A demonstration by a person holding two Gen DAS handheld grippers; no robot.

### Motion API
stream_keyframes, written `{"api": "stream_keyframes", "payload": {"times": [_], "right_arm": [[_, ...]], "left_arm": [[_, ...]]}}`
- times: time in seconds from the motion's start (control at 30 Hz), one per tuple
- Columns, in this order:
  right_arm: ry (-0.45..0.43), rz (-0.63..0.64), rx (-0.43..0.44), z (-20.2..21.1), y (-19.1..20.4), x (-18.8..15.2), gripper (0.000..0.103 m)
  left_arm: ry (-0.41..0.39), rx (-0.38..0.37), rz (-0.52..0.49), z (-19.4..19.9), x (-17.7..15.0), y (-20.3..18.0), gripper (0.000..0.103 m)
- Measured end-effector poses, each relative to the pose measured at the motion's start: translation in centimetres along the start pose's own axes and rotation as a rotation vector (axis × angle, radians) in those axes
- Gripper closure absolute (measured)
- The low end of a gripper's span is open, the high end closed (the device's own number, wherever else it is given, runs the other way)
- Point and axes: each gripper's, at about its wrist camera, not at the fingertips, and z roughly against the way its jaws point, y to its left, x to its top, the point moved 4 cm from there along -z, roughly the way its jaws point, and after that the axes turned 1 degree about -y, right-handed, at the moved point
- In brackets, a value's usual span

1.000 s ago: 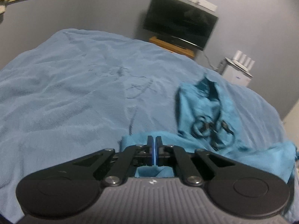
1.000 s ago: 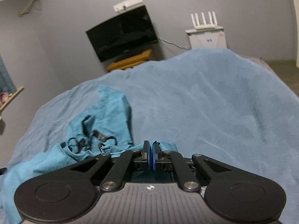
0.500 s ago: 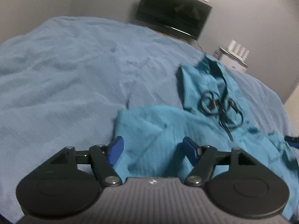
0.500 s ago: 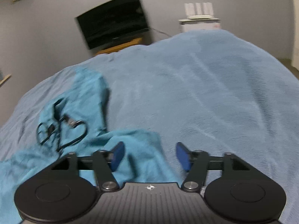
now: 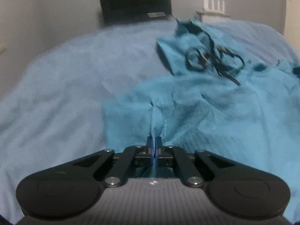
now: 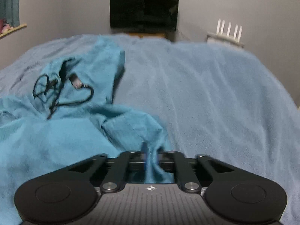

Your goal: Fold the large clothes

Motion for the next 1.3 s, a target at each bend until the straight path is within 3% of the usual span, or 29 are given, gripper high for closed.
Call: {"api": "stream_keyframes", "payload": {"times": [0.07,0.17,0.27,0.33,0.37,0.4,0.47,0.53,0.6,0.67,0.77,0.87,0.93,1.0,1.17,1.3], "right_arm": [[-0.085,-0.018,-0.018,1.1,-0.2,0.9,0.099],[-0.157,-0.056,-0.074,1.7,-0.1,1.6,0.098],[-0.053,-0.087,-0.138,0.5,0.3,0.6,0.078],[-0.047,-0.142,-0.138,1.2,0.3,-0.1,0.059],[-0.075,-0.165,-0.128,2.3,0.5,-0.4,0.055],[-0.103,-0.179,-0.129,3.5,0.8,-0.7,0.047],[-0.150,-0.179,-0.102,6.2,1.7,-1.8,0.040],[-0.199,-0.132,-0.039,9.2,3.6,-3.4,0.036],[-0.225,-0.100,0.042,11.3,5.5,-5.0,0.036],[-0.241,-0.067,0.109,12.8,7.8,-7.2,0.036],[-0.214,0.027,0.126,13.0,10.7,-10.0,0.036],[-0.165,0.134,0.076,11.8,11.5,-12.6,0.037],[-0.145,0.141,0.037,11.4,10.5,-13.8,0.037],[-0.135,0.074,-0.066,11.5,7.4,-14.3,0.037],[-0.067,-0.259,-0.253,12.2,-1.1,-15.4,0.036],[-0.054,-0.495,-0.205,13.4,-4.7,-16.7,0.035]], "left_arm": [[-0.053,0.058,0.033,0.6,0.7,0.9,0.103],[-0.023,0.128,0.009,-0.1,0.7,1.0,0.103],[0.021,0.161,0.029,-0.6,0.1,0.5,0.103],[0.018,0.138,0.075,0.2,0.2,0.7,0.098],[0.025,0.110,0.117,1.0,0.2,0.7,0.083],[0.023,0.089,0.155,1.9,0.2,0.5,0.055],[-0.016,0.030,0.212,4.7,-0.2,-0.4,0.030],[-0.083,-0.045,0.218,7.6,-1.1,-2.5,0.029],[-0.098,-0.110,0.206,8.6,-2.0,-5.2,0.028],[-0.088,-0.166,0.155,8.7,-3.3,-8.7,0.028],[-0.002,-0.256,0.148,7.6,-5.5,-12.8,0.028],[0.032,-0.183,0.062,6.9,-7.7,-14.6,0.028],[0.035,-0.144,0.010,7.0,-8.6,-14.7,0.027],[0.032,-0.115,0.013,7.8,-8.7,-13.9,0.027],[0.033,0.015,0.074,10.1,-10.0,-10.0,0.027],[0.040,0.032,0.224,12.4,-10.7,-7.1,0.025]]}}
